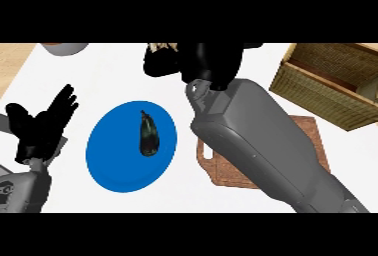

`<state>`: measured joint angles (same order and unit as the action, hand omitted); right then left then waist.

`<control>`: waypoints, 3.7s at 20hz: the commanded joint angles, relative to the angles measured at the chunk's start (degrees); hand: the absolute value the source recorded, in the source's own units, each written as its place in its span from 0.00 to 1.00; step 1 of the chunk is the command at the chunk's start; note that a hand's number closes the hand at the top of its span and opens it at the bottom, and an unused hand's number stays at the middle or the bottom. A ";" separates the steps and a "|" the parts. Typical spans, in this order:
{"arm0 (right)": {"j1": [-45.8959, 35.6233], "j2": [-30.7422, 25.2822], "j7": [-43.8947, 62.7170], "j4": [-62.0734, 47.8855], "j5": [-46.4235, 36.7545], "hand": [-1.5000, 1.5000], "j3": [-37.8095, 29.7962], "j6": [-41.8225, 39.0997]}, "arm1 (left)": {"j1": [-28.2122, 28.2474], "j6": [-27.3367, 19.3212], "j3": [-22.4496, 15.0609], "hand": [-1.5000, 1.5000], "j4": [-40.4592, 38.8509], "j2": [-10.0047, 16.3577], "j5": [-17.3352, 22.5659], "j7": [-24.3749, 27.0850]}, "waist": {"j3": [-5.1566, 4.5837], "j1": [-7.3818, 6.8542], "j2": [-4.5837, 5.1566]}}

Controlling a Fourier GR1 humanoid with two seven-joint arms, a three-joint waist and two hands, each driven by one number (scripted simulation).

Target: Pick the cupcake from the cutting board and place it in the basket

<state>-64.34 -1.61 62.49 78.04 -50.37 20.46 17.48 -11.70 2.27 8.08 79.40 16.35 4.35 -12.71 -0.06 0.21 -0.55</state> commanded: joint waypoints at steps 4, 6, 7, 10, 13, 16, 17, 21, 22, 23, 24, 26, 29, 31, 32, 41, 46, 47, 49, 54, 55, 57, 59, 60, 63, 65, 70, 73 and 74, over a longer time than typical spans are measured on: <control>-7.41 -3.29 5.41 -3.24 -3.57 1.00 -8.90 -5.48 | 1.30 1.53 0.33 0.50 0.20 0.04 0.71 0.60 | 0.02 -0.43 0.41; -7.81 -4.66 2.96 -5.65 -4.36 1.00 -10.63 -5.08 | 2.13 1.31 0.14 0.50 3.94 0.47 0.76 -1.85 | 0.05 -0.80 0.40; -10.81 -4.26 5.72 -4.62 -4.56 1.00 -11.86 -6.97 | -0.88 -0.07 0.07 0.50 0.02 -1.05 0.16 -0.46 | 0.02 -0.24 0.42; -13.09 -6.82 1.85 -13.83 -6.26 1.00 -14.87 -5.01 | -2.37 -0.34 -0.45 0.50 -0.30 -0.87 -0.77 -0.90 | 0.01 -0.80 0.68; -10.17 -9.46 1.23 -14.49 -8.83 1.00 -14.45 -6.49 | 1.97 -0.04 -0.50 0.50 1.62 -1.46 -0.79 1.40 | 0.02 -0.84 0.48; -12.47 -16.21 -3.38 -19.53 -7.32 1.00 -19.68 -7.19 | 0.66 0.76 -0.18 0.50 1.79 -1.06 0.02 0.60 | 0.03 -1.03 0.63; -13.32 -15.30 -2.87 -19.98 -8.00 1.00 -19.41 -7.09 | -1.92 1.01 0.53 0.50 -1.67 -0.66 0.13 0.69 | 0.01 -0.62 0.69; -3.73 -15.60 -5.29 -15.01 -8.06 1.00 -19.56 -4.28 | 3.79 1.74 0.27 0.50 1.64 -0.46 -0.48 1.97 | 0.07 -0.47 0.38; -7.49 -17.93 -7.18 -19.59 -6.90 1.00 -21.95 -5.86 | -3.29 0.38 1.07 0.50 -1.27 -0.38 -0.01 -1.11 | 0.05 -0.38 0.61; -5.91 -19.93 -9.85 -18.78 -4.81 1.00 -23.71 -5.92 | -0.31 -0.38 -0.10 0.50 1.58 -1.76 -0.78 -0.19 | 0.07 -0.51 0.54; -1.98 -20.10 -11.61 -17.28 -5.11 1.00 -23.15 -4.35 | 1.05 2.38 1.25 0.50 1.71 0.37 0.76 0.16 | 0.08 -0.45 0.51; -1.14 -21.79 -15.04 -19.97 -4.04 1.00 -24.19 -5.17 | 0.27 1.49 0.97 0.50 -1.22 -0.74 -0.33 2.41 | 0.06 -0.44 0.68; 3.48 -20.72 -15.73 -15.45 -4.13 1.00 -24.11 -3.31 | 0.11 -0.58 0.06 0.50 -0.59 -1.91 -1.99 0.57 | 0.06 -0.23 0.52; 3.91 -20.64 -17.20 -15.99 -1.53 1.00 -26.80 -1.66 | -2.88 2.81 3.04 0.50 -2.82 1.95 0.55 -0.44 | 0.06 -0.20 0.59; 3.91 -23.11 -19.92 -17.87 -1.65 1.00 -27.25 -2.51 | 3.97 3.10 1.30 0.50 2.68 -0.15 0.47 0.72 | 0.07 -0.74 0.53; 7.76 -22.82 -19.31 -23.97 -1.97 0.00 -33.51 9.59 | 1.86 2.36 1.61 0.50 0.28 -0.76 -0.63 2.86 | 0.06 -0.82 0.67; 5.50 -23.58 -29.24 -32.46 0.80 0.00 -34.34 11.60 | 1.50 1.00 0.71 0.50 1.97 -1.98 -1.63 0.82 | 0.08 -1.27 0.81; 6.37 -24.35 -32.23 -32.77 2.45 0.00 -35.22 11.82 | -3.18 1.04 1.05 0.50 -0.31 -1.36 -1.17 -1.73 | 0.08 -0.97 0.86; 6.19 -24.34 -34.25 -31.40 3.46 0.00 -35.25 12.05 | 0.59 2.76 2.00 0.50 1.78 -0.31 -0.21 -0.63 | 0.08 -1.05 0.73; 4.84 -24.69 -29.27 -26.75 5.56 0.00 -39.65 17.54 | 2.25 2.33 1.14 0.50 2.47 -1.37 -0.96 0.09 | 0.07 -0.59 0.50; 5.06 -24.69 -29.40 -25.97 6.82 0.00 -40.94 18.76 | -0.85 2.24 1.92 0.50 1.93 -0.66 -0.12 -2.31 | 0.08 -0.31 0.52; 7.95 -25.34 -30.19 -22.25 8.90 0.00 -43.42 21.82 | 0.74 0.80 1.04 0.50 1.31 -2.00 -1.77 -0.63 | 0.10 0.24 0.36; 10.67 -28.14 -31.68 -20.55 12.71 0.00 -47.40 22.00 | 1.67 0.86 1.50 0.50 2.30 -1.74 -1.47 -0.69 | 0.14 0.39 0.32; 11.67 -28.52 -30.52 -18.21 14.82 0.00 -48.73 20.50 | 1.64 2.62 3.22 0.50 -0.18 -0.03 -0.48 1.31 | 0.09 0.94 0.25; 16.85 -30.62 -28.35 -8.96 18.96 0.00 -50.17 14.71 | 0.89 1.22 3.34 0.50 -0.94 -0.82 -1.08 1.13 | 0.04 1.45 0.13; 23.17 -31.56 -27.32 -2.50 22.15 0.00 -51.29 9.82 | 0.09 -0.27 1.95 0.50 -0.42 -2.44 -2.07 0.01 | 0.05 2.02 0.01; 37.41 -35.07 -29.88 5.52 34.92 0.00 -58.95 -3.86 | 2.85 1.58 3.05 0.50 1.08 -1.05 -0.91 0.44 | 0.10 2.38 -0.04; 43.11 -37.29 -30.79 9.54 41.14 0.00 -63.78 -10.19 | -0.06 1.16 3.52 0.50 -2.11 -1.45 -0.78 0.90 | 0.06 2.05 0.24; 46.16 -37.27 -31.52 10.85 42.79 0.00 -65.05 -12.55 | 1.98 1.78 3.57 0.50 3.76 -0.39 0.17 -2.47 | 0.10 1.50 0.06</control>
